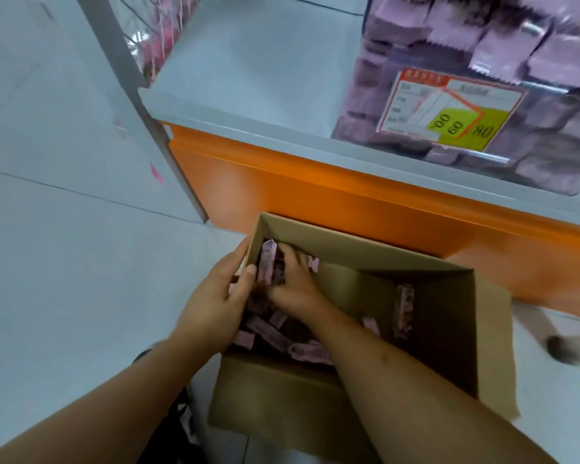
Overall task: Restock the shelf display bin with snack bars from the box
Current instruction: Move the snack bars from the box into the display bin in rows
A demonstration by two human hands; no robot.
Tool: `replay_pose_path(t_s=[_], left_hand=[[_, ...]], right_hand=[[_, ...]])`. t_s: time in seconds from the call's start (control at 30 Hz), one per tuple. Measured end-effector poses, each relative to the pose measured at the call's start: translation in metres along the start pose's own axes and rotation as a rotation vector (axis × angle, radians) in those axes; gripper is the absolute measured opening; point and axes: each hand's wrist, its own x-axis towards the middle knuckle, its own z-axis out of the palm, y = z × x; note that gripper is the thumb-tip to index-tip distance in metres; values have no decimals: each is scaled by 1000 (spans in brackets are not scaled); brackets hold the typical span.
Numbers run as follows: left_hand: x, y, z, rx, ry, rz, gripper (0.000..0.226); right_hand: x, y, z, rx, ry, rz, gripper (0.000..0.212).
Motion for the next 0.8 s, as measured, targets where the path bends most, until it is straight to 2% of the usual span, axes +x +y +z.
replay_pose_path(t_s=[0.13,0.3,0.47,0.53,0.7,0.73,0.8], left_hand=[[-1,0,1,-7,-6,18,45],[-2,-1,1,-4,-1,16,46],[-1,-4,2,-3,-5,25,46],[0,-6,2,1,-9,27,45],[1,-10,4,4,-14,36,45],[2,-10,4,1,-15,35,45],[2,-11,4,-2,-13,30,46]], right_hand=[[2,6,-6,146,-62,68,71],[-1,16,-9,70,-136,89,85],[1,14,-13,210,-184,206,55],[4,16,-11,185,-159,227,60],[12,14,17,76,-117,188,111],[12,15,20,31,-109,155,110],[8,17,18,-11,-122,172,93]])
